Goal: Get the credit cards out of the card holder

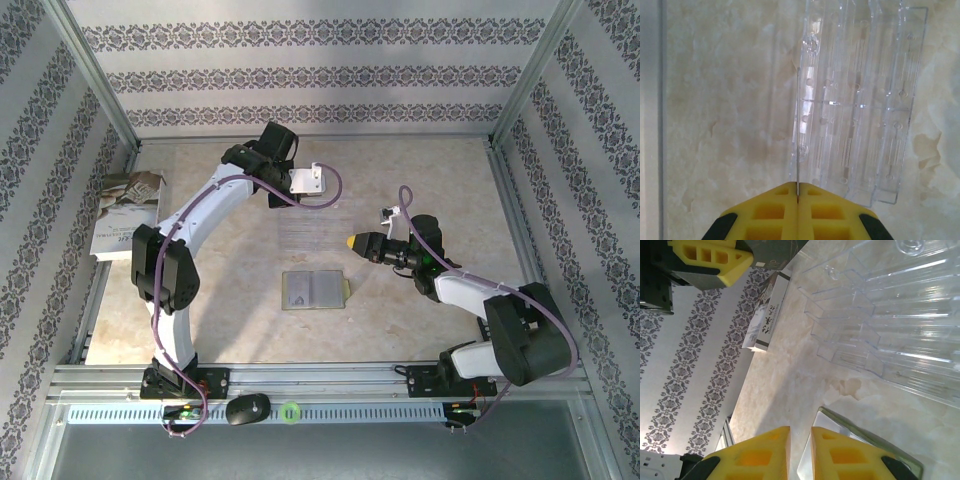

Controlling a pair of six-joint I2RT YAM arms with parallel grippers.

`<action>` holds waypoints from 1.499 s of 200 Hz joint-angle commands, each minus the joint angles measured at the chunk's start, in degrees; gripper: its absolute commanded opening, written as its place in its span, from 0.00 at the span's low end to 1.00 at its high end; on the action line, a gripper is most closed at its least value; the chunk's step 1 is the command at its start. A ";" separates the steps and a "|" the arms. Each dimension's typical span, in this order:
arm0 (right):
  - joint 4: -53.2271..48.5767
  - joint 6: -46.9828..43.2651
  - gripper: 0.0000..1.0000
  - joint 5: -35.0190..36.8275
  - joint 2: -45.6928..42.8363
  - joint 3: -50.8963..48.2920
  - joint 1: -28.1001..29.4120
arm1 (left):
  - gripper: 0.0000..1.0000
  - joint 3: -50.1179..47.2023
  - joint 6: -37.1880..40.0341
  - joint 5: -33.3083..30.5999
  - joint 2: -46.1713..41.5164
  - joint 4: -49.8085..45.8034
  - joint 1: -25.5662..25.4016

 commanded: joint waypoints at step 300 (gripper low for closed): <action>3.71 -0.19 0.19 -2.32 3.95 0.52 -1.17 | 0.00 -2.45 4.68 -3.44 2.91 3.57 2.32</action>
